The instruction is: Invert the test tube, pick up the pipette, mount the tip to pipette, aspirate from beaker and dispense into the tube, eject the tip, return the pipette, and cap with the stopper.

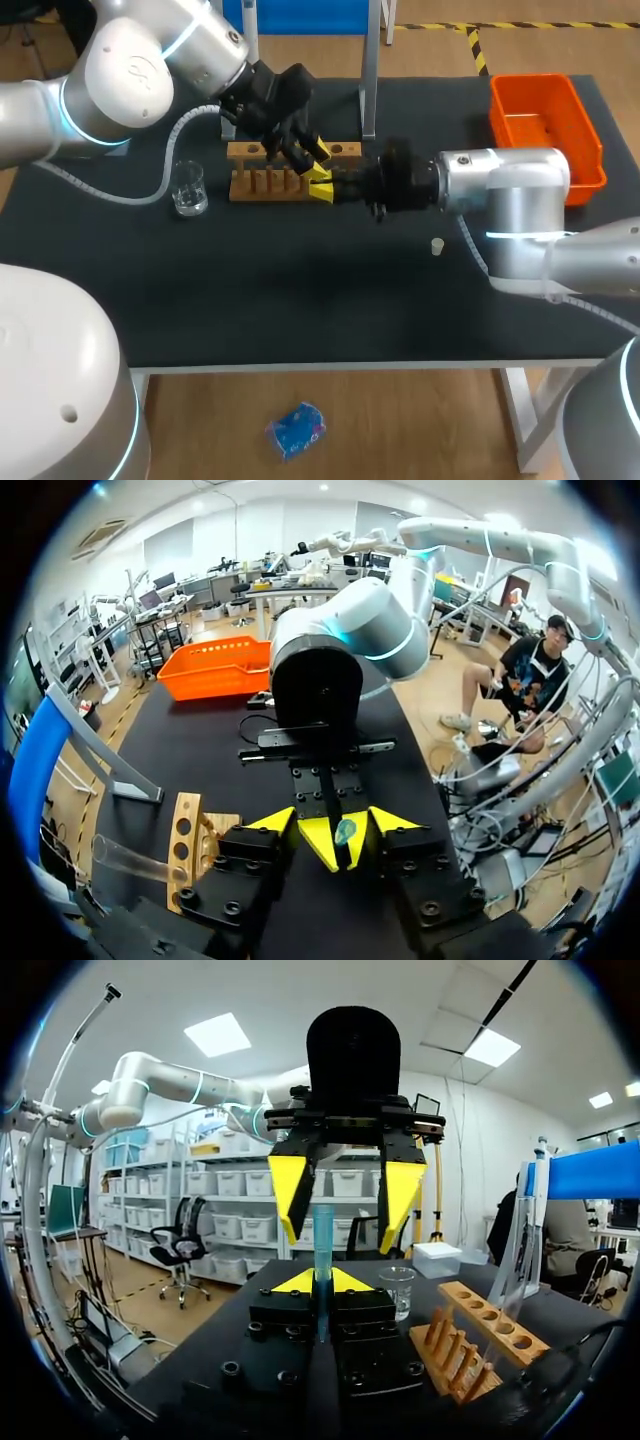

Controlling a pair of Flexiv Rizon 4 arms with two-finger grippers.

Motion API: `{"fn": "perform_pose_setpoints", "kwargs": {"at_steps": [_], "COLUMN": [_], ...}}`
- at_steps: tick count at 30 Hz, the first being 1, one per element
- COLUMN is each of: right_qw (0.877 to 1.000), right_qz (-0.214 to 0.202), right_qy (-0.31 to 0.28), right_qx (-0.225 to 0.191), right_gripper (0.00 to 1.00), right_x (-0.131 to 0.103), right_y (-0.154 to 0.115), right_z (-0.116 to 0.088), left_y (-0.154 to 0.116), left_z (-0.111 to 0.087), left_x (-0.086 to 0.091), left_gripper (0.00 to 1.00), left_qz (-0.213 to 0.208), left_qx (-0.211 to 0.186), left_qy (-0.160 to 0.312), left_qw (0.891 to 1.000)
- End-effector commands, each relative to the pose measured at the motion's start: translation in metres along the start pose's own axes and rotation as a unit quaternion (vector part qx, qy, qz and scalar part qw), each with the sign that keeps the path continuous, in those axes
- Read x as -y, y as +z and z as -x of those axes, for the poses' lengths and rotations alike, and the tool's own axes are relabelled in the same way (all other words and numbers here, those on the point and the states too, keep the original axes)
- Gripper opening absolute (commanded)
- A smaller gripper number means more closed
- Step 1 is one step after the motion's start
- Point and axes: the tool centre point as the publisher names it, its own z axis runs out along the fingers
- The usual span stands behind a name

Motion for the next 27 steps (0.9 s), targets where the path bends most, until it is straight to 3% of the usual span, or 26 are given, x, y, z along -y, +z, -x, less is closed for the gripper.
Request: {"fn": "perform_pose_setpoints", "kwargs": {"at_steps": [1,8,27], "right_qw": [1.0,1.0,1.0], "right_qz": [-0.005,-0.015,-0.015], "right_qy": [-0.003,-0.008,-0.008], "right_qx": [0.009,0.026,0.026], "right_gripper": [0.0,0.0,0.0], "right_x": [-0.005,-0.009,-0.009], "right_y": [-0.014,-0.04,-0.04], "right_z": [-0.003,-0.003,-0.003], "left_y": [-0.001,-0.001,-0.001], "left_z": [0.0,0.0,0.0], "left_x": [0.0,0.0,0.0], "left_gripper": [1.0,1.0,1.0], "left_qz": [0.002,0.002,0.002], "left_qx": [-0.001,-0.001,-0.001], "left_qy": [-0.001,-0.001,-0.001], "left_qw": [1.0,1.0,1.0]}}
